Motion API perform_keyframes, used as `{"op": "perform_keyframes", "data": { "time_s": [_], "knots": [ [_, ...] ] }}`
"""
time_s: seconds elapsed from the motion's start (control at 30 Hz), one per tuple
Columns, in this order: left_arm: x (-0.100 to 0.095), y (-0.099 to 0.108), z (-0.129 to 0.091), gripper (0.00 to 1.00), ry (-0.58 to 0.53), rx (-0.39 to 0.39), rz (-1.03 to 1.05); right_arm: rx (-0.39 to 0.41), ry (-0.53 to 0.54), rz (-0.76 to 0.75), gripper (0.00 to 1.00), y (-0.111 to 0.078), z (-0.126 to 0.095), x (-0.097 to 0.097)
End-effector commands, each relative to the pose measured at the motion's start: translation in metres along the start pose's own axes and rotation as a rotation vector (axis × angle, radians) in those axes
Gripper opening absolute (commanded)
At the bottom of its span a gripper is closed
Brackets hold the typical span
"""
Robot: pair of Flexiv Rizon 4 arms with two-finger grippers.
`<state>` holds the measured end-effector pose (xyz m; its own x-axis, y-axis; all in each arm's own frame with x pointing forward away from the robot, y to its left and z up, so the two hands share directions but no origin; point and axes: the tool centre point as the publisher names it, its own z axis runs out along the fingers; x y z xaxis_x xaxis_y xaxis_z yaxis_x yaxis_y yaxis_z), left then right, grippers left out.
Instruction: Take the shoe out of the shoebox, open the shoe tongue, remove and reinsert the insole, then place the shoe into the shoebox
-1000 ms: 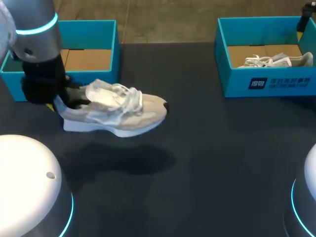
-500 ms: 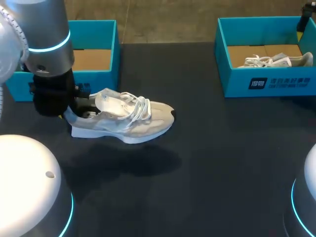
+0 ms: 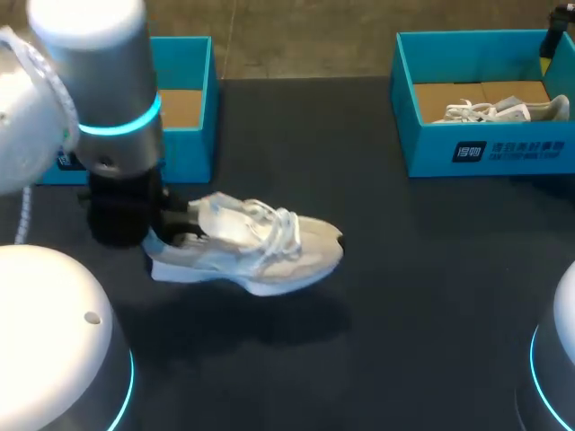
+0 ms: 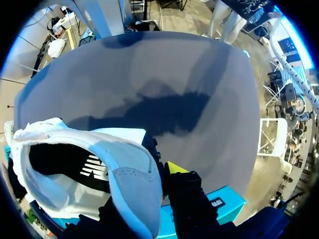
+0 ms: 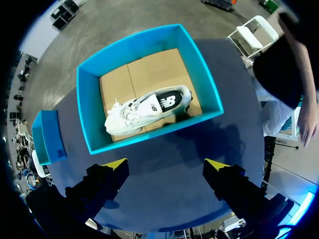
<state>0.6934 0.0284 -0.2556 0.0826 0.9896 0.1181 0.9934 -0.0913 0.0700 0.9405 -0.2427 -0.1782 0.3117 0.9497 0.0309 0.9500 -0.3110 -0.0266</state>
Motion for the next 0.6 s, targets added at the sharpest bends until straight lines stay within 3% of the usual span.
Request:
{"op": "perform_keyframes", "data": {
  "time_s": [0.03, 0.23, 0.6],
  "knots": [
    [-0.022, -0.012, 0.013, 0.00, 0.022, -0.026, -0.015, 0.000, -0.001, 0.001, 1.00, 0.000, 0.000, 0.000],
    [-0.043, -0.019, 0.036, 0.00, 0.004, 0.023, 0.004, 0.000, -0.001, 0.001, 1.00, 0.000, 0.000, 0.000],
    [-0.076, -0.030, 0.070, 0.00, 0.023, 0.030, 0.007, 0.000, -0.001, 0.001, 1.00, 0.000, 0.000, 0.000]
  ]
}}
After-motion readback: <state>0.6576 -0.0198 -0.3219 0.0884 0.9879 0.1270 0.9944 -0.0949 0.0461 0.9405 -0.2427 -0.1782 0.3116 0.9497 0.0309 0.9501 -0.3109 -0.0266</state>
